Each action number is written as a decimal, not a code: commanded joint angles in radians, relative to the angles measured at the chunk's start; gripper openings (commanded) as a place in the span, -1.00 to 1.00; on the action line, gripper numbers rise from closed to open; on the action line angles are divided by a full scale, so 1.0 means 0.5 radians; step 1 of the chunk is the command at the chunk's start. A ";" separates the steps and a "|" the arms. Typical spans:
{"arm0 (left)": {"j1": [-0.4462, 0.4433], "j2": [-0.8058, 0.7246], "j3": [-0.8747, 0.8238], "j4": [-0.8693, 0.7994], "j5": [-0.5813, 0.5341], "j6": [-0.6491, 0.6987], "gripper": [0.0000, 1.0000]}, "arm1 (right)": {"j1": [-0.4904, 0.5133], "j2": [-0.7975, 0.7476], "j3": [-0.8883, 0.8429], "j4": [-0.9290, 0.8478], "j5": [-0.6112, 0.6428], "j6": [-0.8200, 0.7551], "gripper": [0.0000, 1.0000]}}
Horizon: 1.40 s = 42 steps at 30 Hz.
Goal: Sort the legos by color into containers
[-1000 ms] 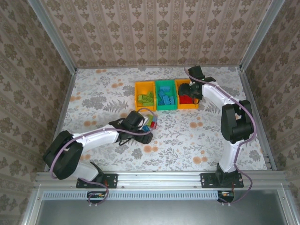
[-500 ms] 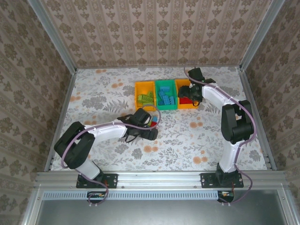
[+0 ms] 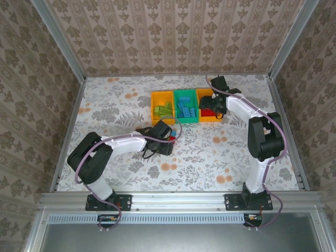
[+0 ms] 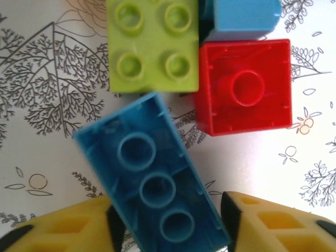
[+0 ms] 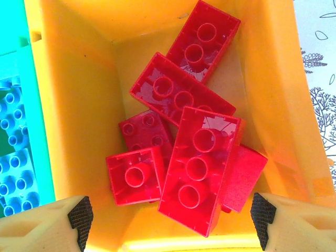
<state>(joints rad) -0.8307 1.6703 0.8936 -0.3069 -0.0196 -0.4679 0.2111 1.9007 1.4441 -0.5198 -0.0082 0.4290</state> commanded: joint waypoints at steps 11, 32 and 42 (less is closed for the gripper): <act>-0.014 -0.096 -0.015 -0.127 -0.074 0.048 -0.42 | -0.005 -0.068 -0.044 0.029 -0.020 0.008 0.66; 0.111 -0.075 0.702 -0.190 0.080 0.481 -0.48 | 0.067 -0.487 -0.517 0.268 -0.141 0.017 0.67; 0.351 0.578 1.434 -0.145 0.595 0.439 -0.45 | 0.301 -0.768 -0.983 0.465 -0.112 0.021 0.66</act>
<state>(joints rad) -0.6754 1.9129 1.5497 -0.3801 0.1730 -0.2562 0.3347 1.5631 1.0012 -0.3363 -0.0601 0.4309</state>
